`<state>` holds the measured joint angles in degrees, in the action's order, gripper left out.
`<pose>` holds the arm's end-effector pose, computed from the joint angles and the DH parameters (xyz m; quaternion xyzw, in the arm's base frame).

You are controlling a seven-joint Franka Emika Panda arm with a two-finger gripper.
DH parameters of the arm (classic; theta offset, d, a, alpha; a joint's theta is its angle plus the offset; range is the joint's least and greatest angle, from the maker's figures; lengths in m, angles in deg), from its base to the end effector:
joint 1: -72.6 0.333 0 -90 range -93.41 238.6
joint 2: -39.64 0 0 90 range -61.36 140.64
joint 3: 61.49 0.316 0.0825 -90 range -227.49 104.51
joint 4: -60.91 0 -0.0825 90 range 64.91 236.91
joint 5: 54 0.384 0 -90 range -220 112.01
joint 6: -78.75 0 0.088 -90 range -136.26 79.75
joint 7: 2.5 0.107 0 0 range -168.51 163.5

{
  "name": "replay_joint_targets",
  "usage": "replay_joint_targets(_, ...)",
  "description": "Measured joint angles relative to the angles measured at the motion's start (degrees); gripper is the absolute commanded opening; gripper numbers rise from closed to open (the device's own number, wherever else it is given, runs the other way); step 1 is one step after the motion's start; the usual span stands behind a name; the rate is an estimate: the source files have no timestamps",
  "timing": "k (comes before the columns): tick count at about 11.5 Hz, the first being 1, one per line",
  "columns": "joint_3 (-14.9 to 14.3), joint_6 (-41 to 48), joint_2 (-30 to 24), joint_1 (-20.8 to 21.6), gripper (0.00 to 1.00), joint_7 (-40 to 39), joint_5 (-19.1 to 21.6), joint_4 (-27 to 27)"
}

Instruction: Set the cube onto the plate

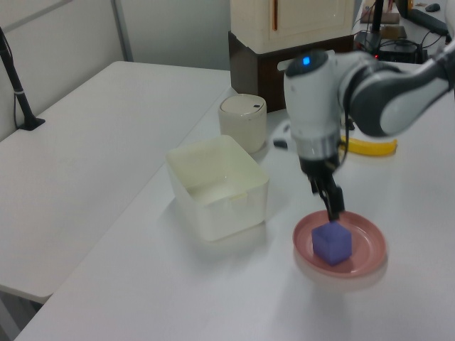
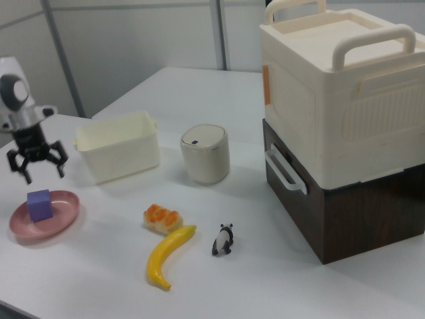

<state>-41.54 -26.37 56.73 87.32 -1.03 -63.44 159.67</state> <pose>0.5256 0.3278 0.4059 0.9471 0.3087 -0.0710 0.0513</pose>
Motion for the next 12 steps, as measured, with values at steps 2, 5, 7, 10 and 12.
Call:
replay_joint_targets(2,-0.6,2.1,-3.1,-6.4,1.0,-0.1,-0.1,-4.5)
replay_joint_targets(5,-5.9,4.1,-7.7,-11.9,1.0,-0.1,-0.1,-6.4)
replay_joint_targets(7,-12.1,6.7,-9.9,-12.3,1.0,-0.1,-0.1,-6.4)
replay_joint_targets(10,-19.3,8.4,-12.1,-12.3,1.0,-0.1,1.8,-6.4)
replay_joint_targets(12,-22.6,8.5,-13.5,-12.3,1.0,-0.2,5.8,-6.4)
